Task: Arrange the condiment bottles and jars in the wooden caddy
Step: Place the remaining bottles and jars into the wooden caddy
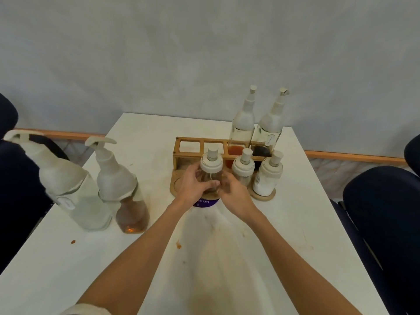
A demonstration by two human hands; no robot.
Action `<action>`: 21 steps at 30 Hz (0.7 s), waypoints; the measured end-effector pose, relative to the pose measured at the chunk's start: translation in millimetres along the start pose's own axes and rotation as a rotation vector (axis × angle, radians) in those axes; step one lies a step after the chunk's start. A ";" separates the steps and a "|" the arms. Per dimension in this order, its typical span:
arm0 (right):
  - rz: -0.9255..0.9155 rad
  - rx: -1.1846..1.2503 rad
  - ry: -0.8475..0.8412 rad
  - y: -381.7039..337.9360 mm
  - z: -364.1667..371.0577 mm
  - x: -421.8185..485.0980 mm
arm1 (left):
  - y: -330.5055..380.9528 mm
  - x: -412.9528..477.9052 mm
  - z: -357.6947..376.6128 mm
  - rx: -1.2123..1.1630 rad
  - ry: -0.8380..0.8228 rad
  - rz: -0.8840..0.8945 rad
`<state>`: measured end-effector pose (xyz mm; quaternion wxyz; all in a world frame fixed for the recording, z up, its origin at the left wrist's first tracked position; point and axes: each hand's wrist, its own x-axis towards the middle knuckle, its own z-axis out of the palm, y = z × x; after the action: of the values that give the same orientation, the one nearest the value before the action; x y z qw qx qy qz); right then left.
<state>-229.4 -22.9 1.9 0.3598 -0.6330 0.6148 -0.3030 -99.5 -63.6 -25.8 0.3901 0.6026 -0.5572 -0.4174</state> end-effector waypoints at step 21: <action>0.110 -0.044 -0.001 17.6 8.3 3.3 | -10.1 10.5 10.8 0.078 -0.090 -0.020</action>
<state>-232.2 -25.3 -17.4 0.3621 -0.6064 0.6549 -0.2688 -105.8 -73.4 -39.7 0.3368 0.6036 -0.5839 -0.4258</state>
